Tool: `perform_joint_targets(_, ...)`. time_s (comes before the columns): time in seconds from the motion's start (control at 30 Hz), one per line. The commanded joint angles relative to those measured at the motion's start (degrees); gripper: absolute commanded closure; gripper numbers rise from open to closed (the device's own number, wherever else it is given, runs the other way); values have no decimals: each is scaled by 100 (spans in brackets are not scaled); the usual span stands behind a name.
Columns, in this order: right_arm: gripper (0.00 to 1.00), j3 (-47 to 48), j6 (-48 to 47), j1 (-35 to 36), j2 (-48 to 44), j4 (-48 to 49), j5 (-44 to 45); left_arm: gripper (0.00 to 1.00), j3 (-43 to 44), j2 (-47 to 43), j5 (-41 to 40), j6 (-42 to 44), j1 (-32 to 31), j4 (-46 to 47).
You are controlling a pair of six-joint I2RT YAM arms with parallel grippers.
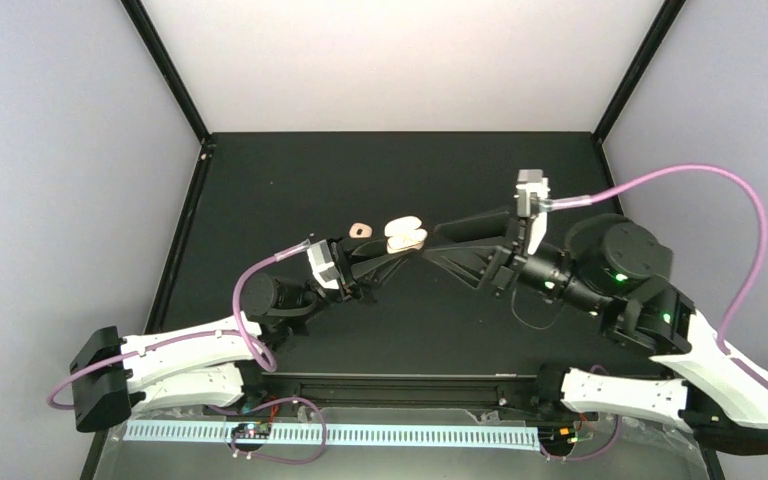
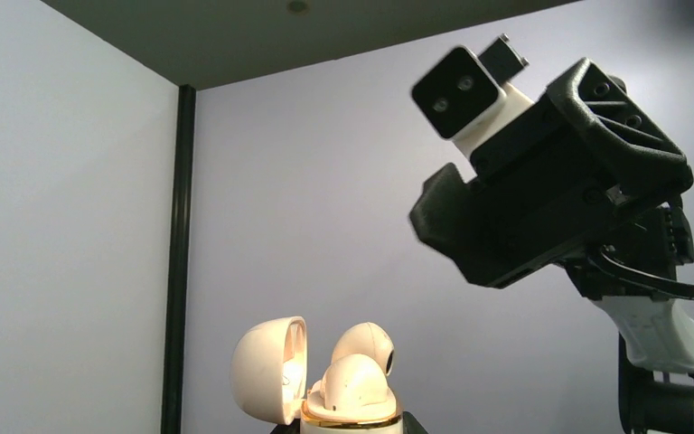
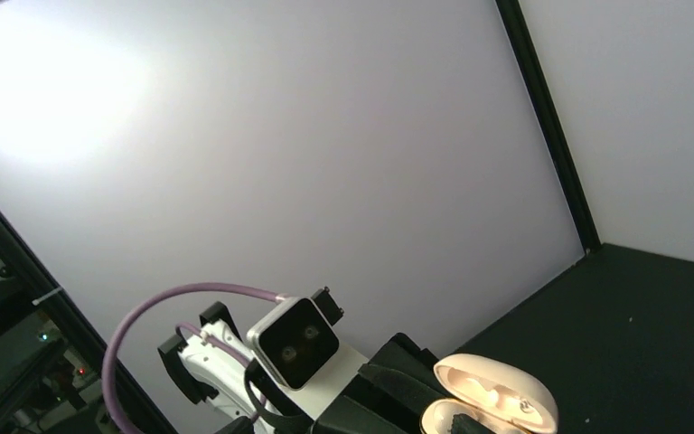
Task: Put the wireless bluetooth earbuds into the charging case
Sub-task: Place the earbud in the charging case.
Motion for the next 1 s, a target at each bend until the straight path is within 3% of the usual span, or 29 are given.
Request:
perform_joint_targets(0.0,44,-78,-64,3,-300,-89,130,99,11,-160,-189,-148,-8,289)
perform_joint_targets(0.97,44,-240,69,5,68,-32,82,98,89,-127,-16,-376,1,313)
